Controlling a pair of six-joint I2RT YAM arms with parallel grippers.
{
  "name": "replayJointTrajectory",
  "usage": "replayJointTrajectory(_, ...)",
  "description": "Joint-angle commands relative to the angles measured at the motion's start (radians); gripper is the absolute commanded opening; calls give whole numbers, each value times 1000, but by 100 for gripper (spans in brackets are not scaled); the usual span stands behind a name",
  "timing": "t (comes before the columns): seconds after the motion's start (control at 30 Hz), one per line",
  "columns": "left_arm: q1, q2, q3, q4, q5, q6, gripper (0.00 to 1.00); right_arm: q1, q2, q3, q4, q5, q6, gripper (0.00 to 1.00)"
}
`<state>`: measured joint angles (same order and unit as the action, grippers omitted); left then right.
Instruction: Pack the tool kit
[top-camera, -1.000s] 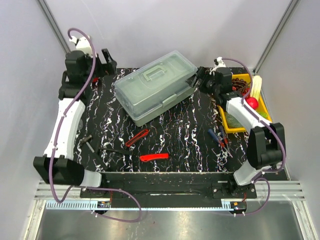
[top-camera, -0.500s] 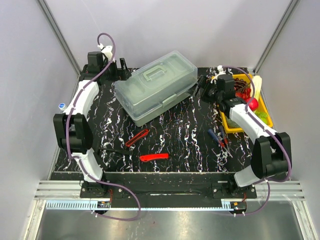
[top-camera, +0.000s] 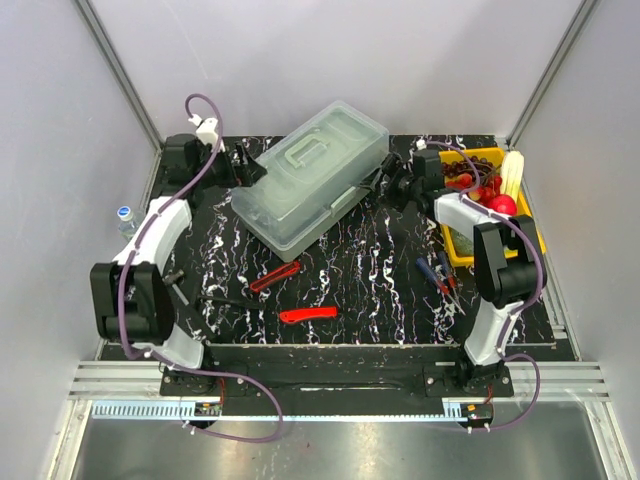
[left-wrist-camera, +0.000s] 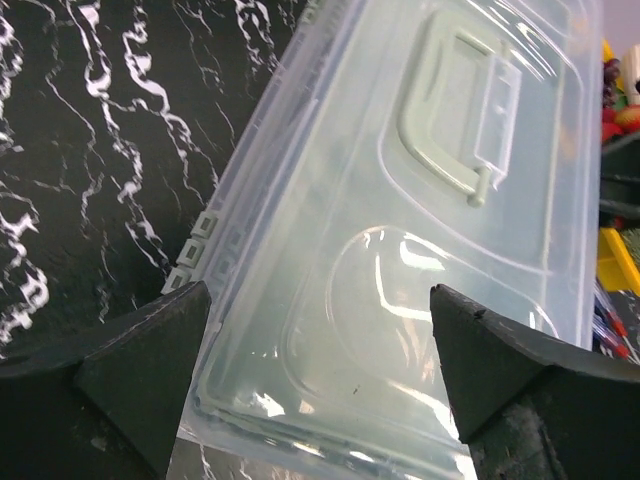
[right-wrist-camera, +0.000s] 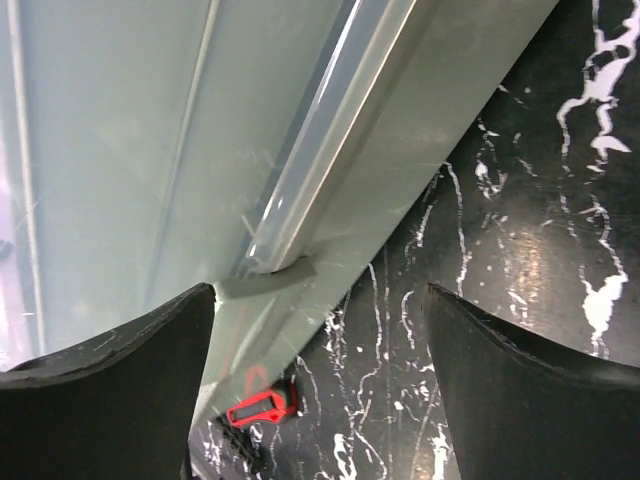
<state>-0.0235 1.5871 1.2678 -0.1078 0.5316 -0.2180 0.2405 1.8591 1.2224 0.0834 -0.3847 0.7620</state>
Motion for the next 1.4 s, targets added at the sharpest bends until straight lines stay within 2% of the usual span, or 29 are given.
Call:
replayJointTrajectory(0.0, -9, -119, -109, 19, 83, -72, 95, 25, 1, 84, 87, -36, 68, 90)
replayJointTrajectory(0.3, -30, -288, -274, 54, 142, -150, 95, 43, 63, 117, 185, -117, 94, 98)
replayJointTrajectory(0.5, -70, -315, -311, 85, 186, -199, 93, 56, 133, 227, 179, -167, 74, 99)
replayJointTrajectory(0.6, -101, -323, -320, 83, 179, -204, 92, 57, 138, 247, 135, -123, 85, 98)
replayJointTrajectory(0.8, -116, -369, -294, 28, 127, -150, 93, 57, 63, 76, 240, -94, 163, 99)
replayJointTrajectory(0.9, -115, -365, -214, -59, 30, -89, 95, 57, 60, 29, 289, -114, 207, 99)
replayJointTrajectory(1.1, -115, -311, -46, -148, -267, -99, 99, 57, 57, -73, 511, -122, 357, 99)
replayJointTrajectory(1.37, -116, -199, 77, -148, -291, -213, 99, 57, 211, -146, 1004, -120, 736, 99)
